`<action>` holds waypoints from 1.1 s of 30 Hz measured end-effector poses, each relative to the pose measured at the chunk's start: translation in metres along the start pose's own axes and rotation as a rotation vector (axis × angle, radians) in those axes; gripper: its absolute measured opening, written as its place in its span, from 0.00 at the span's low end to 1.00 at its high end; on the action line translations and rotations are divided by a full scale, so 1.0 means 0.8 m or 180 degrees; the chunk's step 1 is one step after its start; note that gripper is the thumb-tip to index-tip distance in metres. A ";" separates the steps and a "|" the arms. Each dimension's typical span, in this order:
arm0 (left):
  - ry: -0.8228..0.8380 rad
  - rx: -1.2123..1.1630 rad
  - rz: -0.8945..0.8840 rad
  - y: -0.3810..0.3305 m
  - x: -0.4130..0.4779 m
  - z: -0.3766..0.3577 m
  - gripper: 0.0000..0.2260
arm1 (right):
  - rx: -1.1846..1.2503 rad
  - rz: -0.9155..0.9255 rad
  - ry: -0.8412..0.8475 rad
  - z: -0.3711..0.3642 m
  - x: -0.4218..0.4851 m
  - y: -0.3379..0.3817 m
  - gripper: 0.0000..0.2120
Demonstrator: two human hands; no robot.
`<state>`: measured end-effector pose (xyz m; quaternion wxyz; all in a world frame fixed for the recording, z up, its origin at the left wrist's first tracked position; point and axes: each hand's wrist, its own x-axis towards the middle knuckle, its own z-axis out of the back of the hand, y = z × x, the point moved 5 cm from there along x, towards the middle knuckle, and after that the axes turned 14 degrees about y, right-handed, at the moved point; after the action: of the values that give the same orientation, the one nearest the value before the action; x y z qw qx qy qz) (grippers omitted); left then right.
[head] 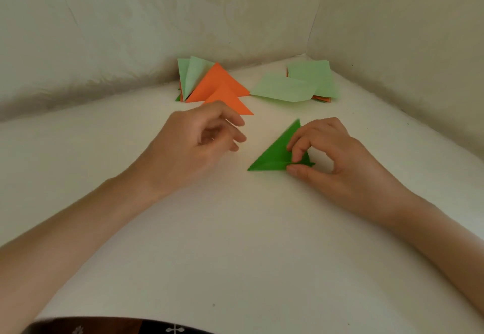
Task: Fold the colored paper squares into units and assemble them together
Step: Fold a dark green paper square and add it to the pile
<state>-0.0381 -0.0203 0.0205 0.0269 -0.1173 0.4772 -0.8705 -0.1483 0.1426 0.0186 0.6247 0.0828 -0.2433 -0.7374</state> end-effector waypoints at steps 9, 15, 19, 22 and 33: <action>0.0195 -0.1051 0.0424 -0.001 0.001 -0.022 0.12 | -0.0505 0.0670 -0.0547 0.007 -0.001 0.022 0.10; 0.0177 -0.1488 0.0337 -0.002 0.004 -0.024 0.08 | -0.0807 0.0775 -0.0753 0.009 -0.004 0.027 0.09; 0.0395 -0.2118 0.0388 0.001 0.003 -0.028 0.05 | -0.1034 0.0771 -0.0845 0.009 -0.005 0.028 0.09; 0.0630 -0.2438 0.0515 0.006 0.004 -0.032 0.10 | -0.1123 0.0740 -0.0963 0.010 -0.005 0.029 0.08; 0.0260 -0.2324 0.0711 0.007 0.005 -0.029 0.05 | -0.1020 0.0859 -0.0883 0.004 -0.003 0.031 0.08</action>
<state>-0.0474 -0.0049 0.0042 0.0590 -0.0317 0.7663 -0.6390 -0.1271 0.1432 0.0325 0.6832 -0.1526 -0.2155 -0.6808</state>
